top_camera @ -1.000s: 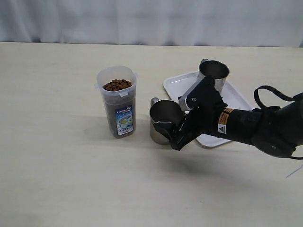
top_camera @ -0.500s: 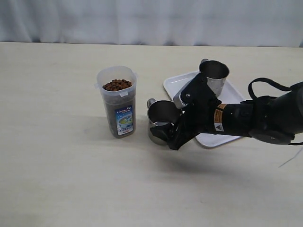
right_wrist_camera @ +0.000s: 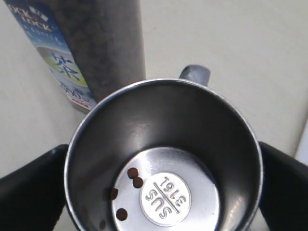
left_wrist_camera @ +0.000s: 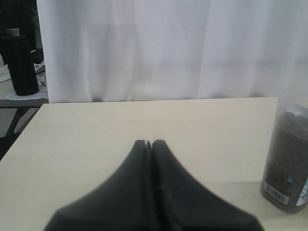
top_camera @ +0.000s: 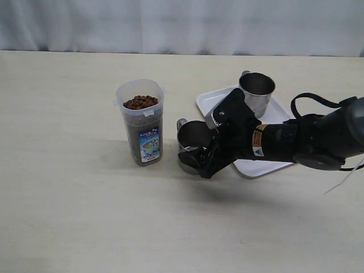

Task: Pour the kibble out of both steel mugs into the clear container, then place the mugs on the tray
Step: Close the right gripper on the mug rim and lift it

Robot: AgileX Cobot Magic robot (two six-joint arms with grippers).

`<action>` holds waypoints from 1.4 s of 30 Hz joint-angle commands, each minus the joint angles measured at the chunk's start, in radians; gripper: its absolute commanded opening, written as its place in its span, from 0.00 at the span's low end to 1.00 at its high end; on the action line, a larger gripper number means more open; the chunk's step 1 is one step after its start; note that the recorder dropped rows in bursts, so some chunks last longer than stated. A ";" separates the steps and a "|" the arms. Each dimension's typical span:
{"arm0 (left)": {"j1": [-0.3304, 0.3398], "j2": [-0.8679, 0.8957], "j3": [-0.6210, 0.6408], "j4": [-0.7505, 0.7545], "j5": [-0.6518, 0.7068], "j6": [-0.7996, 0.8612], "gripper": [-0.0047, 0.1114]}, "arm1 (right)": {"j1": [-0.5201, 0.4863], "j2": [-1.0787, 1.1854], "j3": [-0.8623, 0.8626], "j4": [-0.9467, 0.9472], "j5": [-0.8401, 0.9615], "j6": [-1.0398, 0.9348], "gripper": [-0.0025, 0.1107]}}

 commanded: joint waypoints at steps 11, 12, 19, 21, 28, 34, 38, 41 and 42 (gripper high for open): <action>-0.005 -0.003 0.003 0.004 -0.005 -0.003 0.04 | 0.001 0.001 -0.009 -0.037 -0.005 0.030 0.95; -0.005 -0.003 0.003 0.004 -0.005 -0.003 0.04 | 0.001 0.001 -0.009 -0.037 -0.005 0.031 0.94; -0.005 -0.003 0.003 0.002 -0.012 -0.003 0.04 | 0.001 0.001 -0.009 -0.037 -0.005 0.031 0.94; -0.005 -0.003 0.003 0.002 -0.012 -0.003 0.04 | 0.001 0.001 -0.009 -0.037 -0.005 0.033 0.94; -0.005 -0.003 0.003 0.002 -0.012 -0.003 0.04 | 0.001 0.001 -0.009 -0.029 -0.008 0.065 0.94; -0.005 -0.003 0.003 0.002 -0.012 -0.003 0.04 | 0.001 0.001 -0.009 -0.029 -0.004 0.067 0.64; -0.005 -0.003 0.003 0.002 -0.012 -0.003 0.04 | 0.001 0.001 -0.009 -0.029 -0.004 0.063 0.30; -0.005 -0.003 0.003 0.002 -0.012 -0.003 0.04 | 0.001 0.001 -0.009 -0.029 -0.008 0.063 0.13; -0.005 -0.003 0.003 0.002 -0.012 -0.003 0.04 | 0.001 0.001 -0.009 -0.029 -0.008 0.061 0.08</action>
